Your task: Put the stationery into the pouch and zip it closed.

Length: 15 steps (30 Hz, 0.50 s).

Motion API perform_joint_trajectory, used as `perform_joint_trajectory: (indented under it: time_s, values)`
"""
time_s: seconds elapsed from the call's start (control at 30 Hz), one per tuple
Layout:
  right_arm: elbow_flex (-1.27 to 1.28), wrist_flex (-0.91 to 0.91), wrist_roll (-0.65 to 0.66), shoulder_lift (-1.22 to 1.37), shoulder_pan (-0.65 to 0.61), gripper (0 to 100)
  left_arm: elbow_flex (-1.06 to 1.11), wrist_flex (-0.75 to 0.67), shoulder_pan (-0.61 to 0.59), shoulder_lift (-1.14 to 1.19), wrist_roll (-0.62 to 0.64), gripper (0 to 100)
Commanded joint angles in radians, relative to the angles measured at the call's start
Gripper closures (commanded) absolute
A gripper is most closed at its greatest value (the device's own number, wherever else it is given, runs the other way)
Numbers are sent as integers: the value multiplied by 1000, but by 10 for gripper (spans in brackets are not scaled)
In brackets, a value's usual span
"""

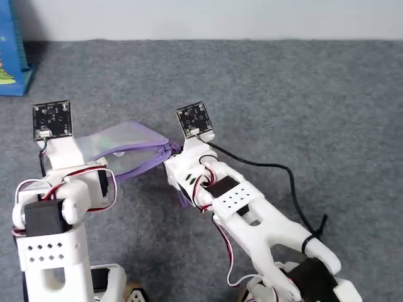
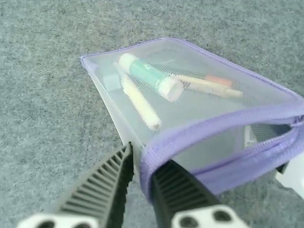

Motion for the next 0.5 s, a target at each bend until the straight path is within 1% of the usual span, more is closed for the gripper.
perform_joint_trajectory:
  time_s: [0.0, 0.2, 0.27, 0.37, 0.47]
  values:
    - [-32, -13, 58, -64, 15, 991, -1, -6, -2, -5, 3, 989]
    - [146, 7, 129, -298, 16, 991, -1, -11, -3, -5, 3, 989]
    - [180, 97, 137, -397, 16, 991, 1, -21, -3, -5, 3, 989]
    - [181, 305, 132, -542, 12, 991, -1, -21, -3, -5, 3, 989]
    - [181, 463, 101, -697, 10, 991, -2, -37, 0, -5, 3, 988]
